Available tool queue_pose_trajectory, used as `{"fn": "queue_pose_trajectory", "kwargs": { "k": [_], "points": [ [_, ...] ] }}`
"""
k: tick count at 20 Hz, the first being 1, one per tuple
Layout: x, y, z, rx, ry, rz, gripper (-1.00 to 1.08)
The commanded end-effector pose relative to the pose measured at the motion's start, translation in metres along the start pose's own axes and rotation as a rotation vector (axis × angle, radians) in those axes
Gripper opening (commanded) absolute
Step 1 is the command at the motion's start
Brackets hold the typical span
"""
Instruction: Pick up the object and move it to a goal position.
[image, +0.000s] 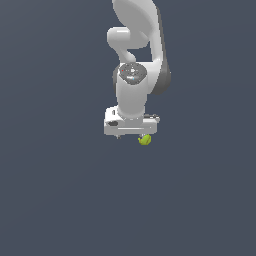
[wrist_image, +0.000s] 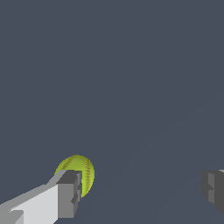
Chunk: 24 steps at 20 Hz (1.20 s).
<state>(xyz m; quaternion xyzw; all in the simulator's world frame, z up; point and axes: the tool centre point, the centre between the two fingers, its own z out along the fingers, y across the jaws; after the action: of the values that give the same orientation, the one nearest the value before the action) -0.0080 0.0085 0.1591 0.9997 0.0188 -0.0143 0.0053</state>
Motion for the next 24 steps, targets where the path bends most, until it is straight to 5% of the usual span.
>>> {"fn": "queue_pose_trajectory", "kwargs": {
  "k": [1,14,24],
  "points": [
    [0.000,0.000,0.000,0.000,0.000,0.000,1.00],
    [-0.001,0.004,0.004,0.022,-0.019,0.039,1.00],
    [-0.021,-0.029,0.029,0.015,-0.003,0.075,1.00]
  ]
}}
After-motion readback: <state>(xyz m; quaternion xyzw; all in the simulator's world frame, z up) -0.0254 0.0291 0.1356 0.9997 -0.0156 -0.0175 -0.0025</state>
